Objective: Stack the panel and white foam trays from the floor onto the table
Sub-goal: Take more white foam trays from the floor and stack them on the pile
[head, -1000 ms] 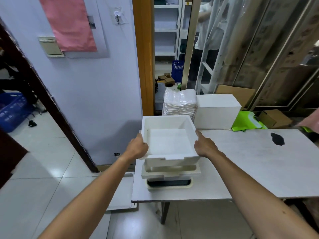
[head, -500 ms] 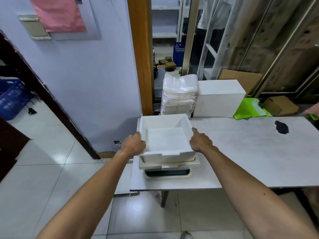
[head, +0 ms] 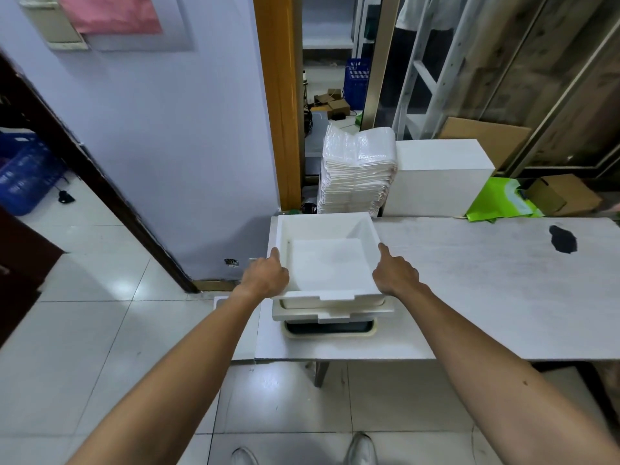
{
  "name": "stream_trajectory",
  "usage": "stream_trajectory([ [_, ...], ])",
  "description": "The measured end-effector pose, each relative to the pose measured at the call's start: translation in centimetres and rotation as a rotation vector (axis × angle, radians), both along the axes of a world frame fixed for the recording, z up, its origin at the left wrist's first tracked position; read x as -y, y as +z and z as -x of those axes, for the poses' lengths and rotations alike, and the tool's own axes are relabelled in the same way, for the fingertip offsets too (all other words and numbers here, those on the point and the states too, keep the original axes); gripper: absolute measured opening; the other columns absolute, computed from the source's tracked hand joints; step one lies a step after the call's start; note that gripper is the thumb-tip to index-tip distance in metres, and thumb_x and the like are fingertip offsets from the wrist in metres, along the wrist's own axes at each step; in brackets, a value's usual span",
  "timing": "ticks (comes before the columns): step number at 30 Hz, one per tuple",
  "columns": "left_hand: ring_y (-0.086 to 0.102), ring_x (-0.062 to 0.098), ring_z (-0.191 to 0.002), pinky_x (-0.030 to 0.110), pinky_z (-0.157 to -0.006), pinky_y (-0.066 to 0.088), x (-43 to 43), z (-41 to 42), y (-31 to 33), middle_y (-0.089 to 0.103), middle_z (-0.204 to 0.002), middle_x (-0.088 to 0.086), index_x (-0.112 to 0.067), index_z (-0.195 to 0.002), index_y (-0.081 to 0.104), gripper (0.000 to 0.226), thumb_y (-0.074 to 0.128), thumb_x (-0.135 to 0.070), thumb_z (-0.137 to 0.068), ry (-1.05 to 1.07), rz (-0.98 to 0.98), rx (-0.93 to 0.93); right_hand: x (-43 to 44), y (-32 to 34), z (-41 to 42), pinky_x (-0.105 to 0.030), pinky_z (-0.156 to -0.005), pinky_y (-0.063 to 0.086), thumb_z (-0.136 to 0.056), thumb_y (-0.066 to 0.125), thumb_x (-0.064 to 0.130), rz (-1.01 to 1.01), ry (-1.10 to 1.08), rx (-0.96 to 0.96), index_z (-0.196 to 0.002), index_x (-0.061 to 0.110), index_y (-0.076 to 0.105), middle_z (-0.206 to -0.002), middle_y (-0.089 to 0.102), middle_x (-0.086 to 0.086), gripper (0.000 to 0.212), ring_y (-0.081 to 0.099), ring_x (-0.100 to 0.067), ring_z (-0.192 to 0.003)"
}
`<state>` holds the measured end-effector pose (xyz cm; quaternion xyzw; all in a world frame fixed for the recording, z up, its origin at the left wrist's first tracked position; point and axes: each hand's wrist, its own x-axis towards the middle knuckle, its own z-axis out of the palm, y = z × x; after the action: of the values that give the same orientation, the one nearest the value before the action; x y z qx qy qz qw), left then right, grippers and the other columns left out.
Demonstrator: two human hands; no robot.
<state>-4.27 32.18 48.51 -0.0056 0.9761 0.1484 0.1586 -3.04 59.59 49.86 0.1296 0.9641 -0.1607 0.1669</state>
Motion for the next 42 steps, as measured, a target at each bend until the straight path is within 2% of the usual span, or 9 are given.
stream_trajectory([
  [4, 0.056, 0.035, -0.096, 0.041, -0.075, 0.042, -0.1, -0.3, -0.6, 0.061, -0.122, 0.021, -0.009, -0.150, 0.021, 0.058, 0.037, -0.023, -0.096, -0.004, 0.026, 0.008, -0.1, -0.5, 0.1, -0.038, -0.081, 0.044, -0.091, 0.039, 0.012, -0.025, 0.025, 0.023, -0.157, 0.025, 0.013, -0.104, 0.061, -0.011, 0.072, 0.057, -0.031, -0.093],
  [8, 0.055, 0.033, -0.092, 0.041, -0.077, 0.046, 0.0, -0.4, -0.8, 0.062, -0.120, 0.020, -0.013, -0.156, 0.008, 0.069, 0.040, -0.019, -0.095, -0.011, 0.047, 0.070, -0.3, -0.1, 0.6, -0.037, -0.078, 0.041, -0.091, 0.039, 0.011, -0.060, 0.068, 0.062, -0.155, 0.022, 0.017, -0.105, 0.059, -0.012, 0.069, 0.053, -0.031, -0.092],
  [11, 0.054, 0.033, -0.088, 0.040, -0.075, 0.046, -0.2, -0.7, -1.1, 0.063, -0.115, 0.020, -0.011, -0.158, 0.001, 0.074, 0.039, -0.015, -0.094, -0.022, 0.107, 0.083, -0.2, -0.4, 0.2, -0.036, -0.075, 0.041, -0.090, 0.040, 0.008, -0.052, 0.072, 0.101, -0.157, 0.024, 0.009, -0.097, 0.056, -0.009, 0.075, 0.053, -0.030, -0.088],
  [16, 0.062, 0.036, -0.093, 0.041, -0.076, 0.048, -0.4, -1.2, -1.9, 0.064, -0.113, 0.020, -0.007, -0.157, -0.001, 0.075, 0.039, -0.014, -0.094, -0.040, 0.159, 0.062, 0.2, -1.0, -0.4, -0.034, -0.071, 0.042, -0.091, 0.040, 0.007, -0.018, 0.055, 0.166, -0.158, 0.027, -0.009, -0.079, 0.051, -0.004, 0.085, 0.053, -0.024, -0.076],
  [28, 0.063, 0.029, -0.081, 0.042, -0.075, 0.056, -0.4, -1.3, -2.5, 0.064, -0.096, 0.014, -0.007, -0.157, -0.003, 0.076, 0.040, -0.016, -0.095, -0.058, 0.147, 0.051, 0.0, -1.9, -0.1, -0.032, -0.062, 0.040, -0.091, 0.042, 0.006, -0.036, 0.062, 0.183, -0.158, 0.024, -0.008, -0.078, 0.054, -0.005, 0.087, 0.049, -0.018, -0.064],
  [33, 0.061, 0.025, -0.074, 0.036, -0.062, 0.050, -0.5, -1.2, -2.0, 0.062, -0.091, 0.012, -0.005, -0.157, -0.005, 0.075, 0.039, -0.016, -0.096, -0.071, 0.167, 0.053, -0.3, -1.1, 0.5, -0.033, -0.062, 0.043, -0.093, 0.039, 0.008, -0.017, 0.078, 0.231, -0.158, 0.026, -0.007, -0.084, 0.052, -0.007, 0.082, 0.051, -0.021, -0.070],
  [38, 0.059, 0.023, -0.071, 0.033, -0.058, 0.047, -0.4, -1.3, -1.8, 0.059, -0.086, 0.009, -0.005, -0.157, -0.004, 0.075, 0.039, -0.017, -0.097, -0.082, 0.148, 0.049, -0.4, -0.6, 1.1, -0.035, -0.074, 0.044, -0.096, 0.039, 0.012, -0.079, 0.114, 0.278, -0.159, 0.023, -0.011, -0.110, 0.057, -0.014, 0.081, 0.054, -0.028, -0.090],
  [40, 0.059, 0.023, -0.071, 0.034, -0.059, 0.048, -0.4, -1.4, -1.9, 0.060, -0.086, 0.010, -0.005, -0.157, -0.005, 0.075, 0.039, -0.016, -0.097, -0.086, 0.161, 0.047, -0.4, -0.6, 1.0, -0.035, -0.073, 0.044, -0.096, 0.039, 0.013, -0.103, 0.132, 0.272, -0.159, 0.022, -0.010, -0.108, 0.058, -0.014, 0.081, 0.054, -0.028, -0.090],
  [42, 0.061, 0.024, -0.074, 0.036, -0.063, 0.052, -0.4, -1.4, -2.1, 0.061, -0.088, 0.011, -0.004, -0.157, -0.005, 0.075, 0.039, -0.016, -0.097, -0.094, 0.170, 0.045, -0.4, -0.7, 0.8, -0.034, -0.071, 0.043, -0.095, 0.039, 0.014, -0.102, 0.136, 0.274, -0.159, 0.022, -0.011, -0.097, 0.056, -0.010, 0.081, 0.055, -0.027, -0.086],
])
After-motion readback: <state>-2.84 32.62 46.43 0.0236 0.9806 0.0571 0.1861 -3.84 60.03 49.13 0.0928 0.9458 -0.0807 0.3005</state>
